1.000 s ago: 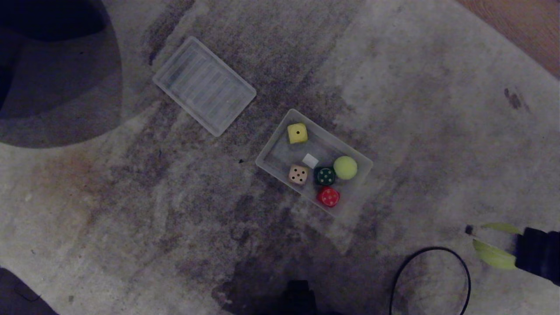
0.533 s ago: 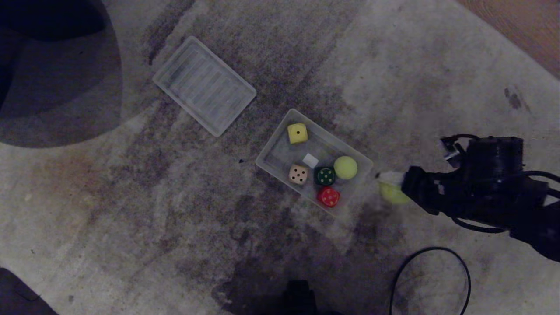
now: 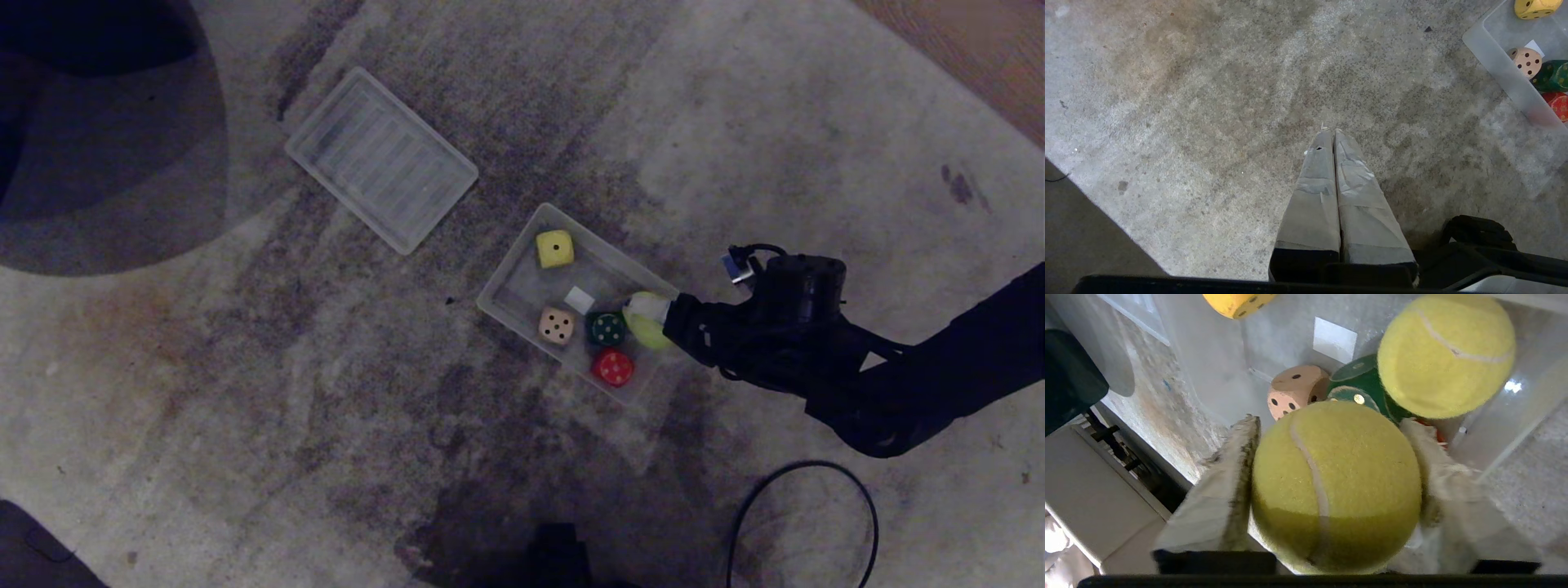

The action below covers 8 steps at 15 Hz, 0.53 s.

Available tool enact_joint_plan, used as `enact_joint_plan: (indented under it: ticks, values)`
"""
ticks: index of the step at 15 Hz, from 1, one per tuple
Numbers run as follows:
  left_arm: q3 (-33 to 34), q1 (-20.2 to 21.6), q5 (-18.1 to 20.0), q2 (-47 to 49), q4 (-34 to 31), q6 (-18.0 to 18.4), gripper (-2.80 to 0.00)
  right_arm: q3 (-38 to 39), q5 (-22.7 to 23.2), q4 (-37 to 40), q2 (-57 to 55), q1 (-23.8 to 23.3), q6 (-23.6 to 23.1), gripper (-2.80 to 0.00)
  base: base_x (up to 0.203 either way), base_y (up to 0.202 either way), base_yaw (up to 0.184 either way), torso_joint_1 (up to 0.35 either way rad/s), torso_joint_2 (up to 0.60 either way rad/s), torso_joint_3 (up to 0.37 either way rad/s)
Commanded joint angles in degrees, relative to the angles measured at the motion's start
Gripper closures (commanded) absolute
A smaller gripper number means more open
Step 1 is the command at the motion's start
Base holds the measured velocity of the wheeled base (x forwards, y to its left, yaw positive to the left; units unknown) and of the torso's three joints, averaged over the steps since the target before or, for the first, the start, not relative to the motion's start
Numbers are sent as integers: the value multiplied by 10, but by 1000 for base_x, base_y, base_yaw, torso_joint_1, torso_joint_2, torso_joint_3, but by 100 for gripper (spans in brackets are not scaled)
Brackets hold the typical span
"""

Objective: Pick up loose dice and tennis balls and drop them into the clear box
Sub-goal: Put the ball in the box

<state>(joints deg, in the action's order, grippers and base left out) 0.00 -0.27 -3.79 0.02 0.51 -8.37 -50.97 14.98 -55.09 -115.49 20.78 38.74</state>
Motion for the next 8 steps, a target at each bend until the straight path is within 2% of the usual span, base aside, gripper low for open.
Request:
enact_joint_plan:
  ticks: [1, 6, 8]
  values:
    - [0, 0, -1, 0, 0, -1, 0, -5, 3, -4, 5, 2, 1, -280, 0, 0, 0, 0, 0, 0]
    - [0, 0, 0, 0, 0, -1, 0, -17, 10, -3, -11, 4, -8, -280, 0, 0, 0, 0, 0, 0]
    - [0, 0, -1, 1, 0, -1, 0, 4, 8, -2, 11, 3, -13, -280, 0, 0, 0, 0, 0, 0]
